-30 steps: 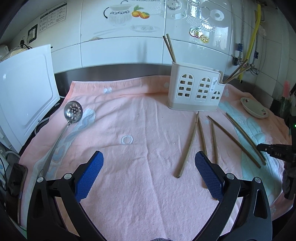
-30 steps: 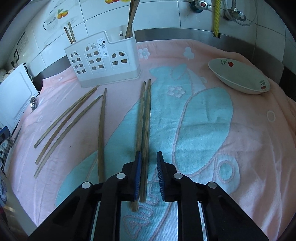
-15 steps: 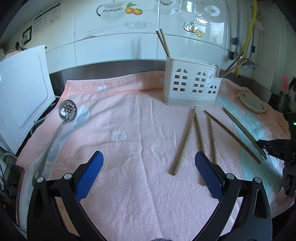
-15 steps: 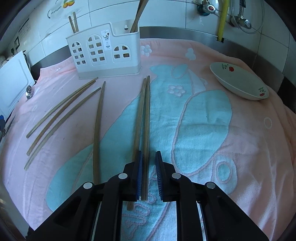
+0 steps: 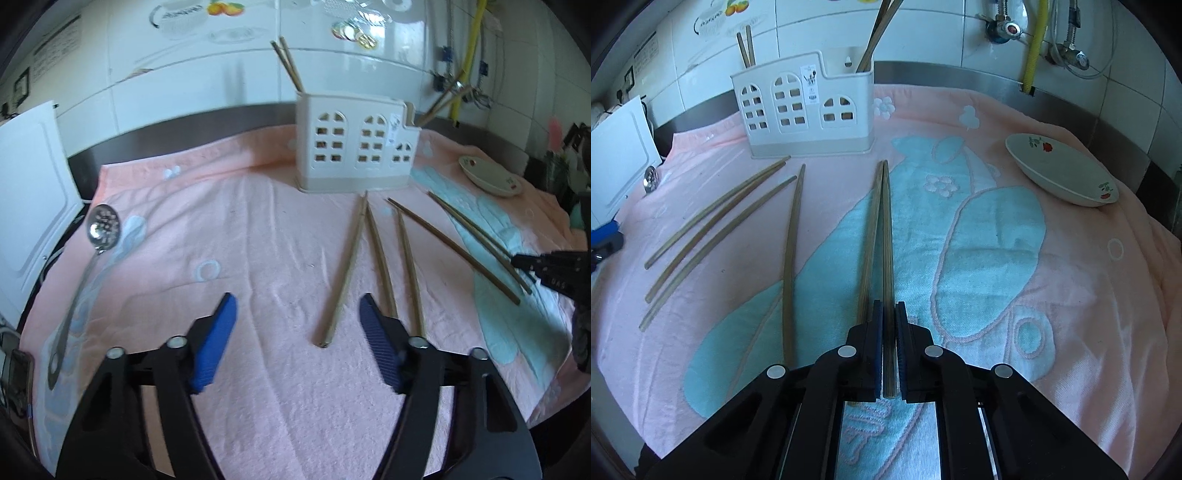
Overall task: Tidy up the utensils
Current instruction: 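Close the left tool on a chopstick while the right tool grasps another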
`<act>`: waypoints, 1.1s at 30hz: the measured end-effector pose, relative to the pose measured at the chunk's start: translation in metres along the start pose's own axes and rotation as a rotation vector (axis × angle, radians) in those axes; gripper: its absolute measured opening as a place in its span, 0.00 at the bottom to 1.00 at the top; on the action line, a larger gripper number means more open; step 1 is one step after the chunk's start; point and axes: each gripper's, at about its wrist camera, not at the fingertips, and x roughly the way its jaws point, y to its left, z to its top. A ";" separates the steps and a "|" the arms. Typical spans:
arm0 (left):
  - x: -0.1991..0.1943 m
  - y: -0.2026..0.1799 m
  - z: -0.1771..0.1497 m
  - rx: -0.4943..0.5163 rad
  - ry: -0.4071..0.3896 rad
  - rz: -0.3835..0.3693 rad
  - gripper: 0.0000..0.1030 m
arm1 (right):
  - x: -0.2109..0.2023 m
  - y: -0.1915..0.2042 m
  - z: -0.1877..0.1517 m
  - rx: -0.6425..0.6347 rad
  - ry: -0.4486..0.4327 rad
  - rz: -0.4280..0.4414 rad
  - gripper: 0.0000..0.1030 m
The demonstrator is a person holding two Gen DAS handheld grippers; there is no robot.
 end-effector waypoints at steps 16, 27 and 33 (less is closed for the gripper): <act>0.054 -0.017 0.009 0.032 0.149 -0.121 0.26 | -0.057 0.009 0.022 -0.007 -0.155 0.031 0.06; 0.064 -0.020 0.011 0.054 0.177 -0.119 0.09 | -0.073 0.014 0.030 -0.017 -0.199 0.045 0.06; 0.047 -0.019 0.019 0.039 0.121 -0.119 0.07 | -0.076 0.012 0.034 -0.010 -0.205 0.049 0.06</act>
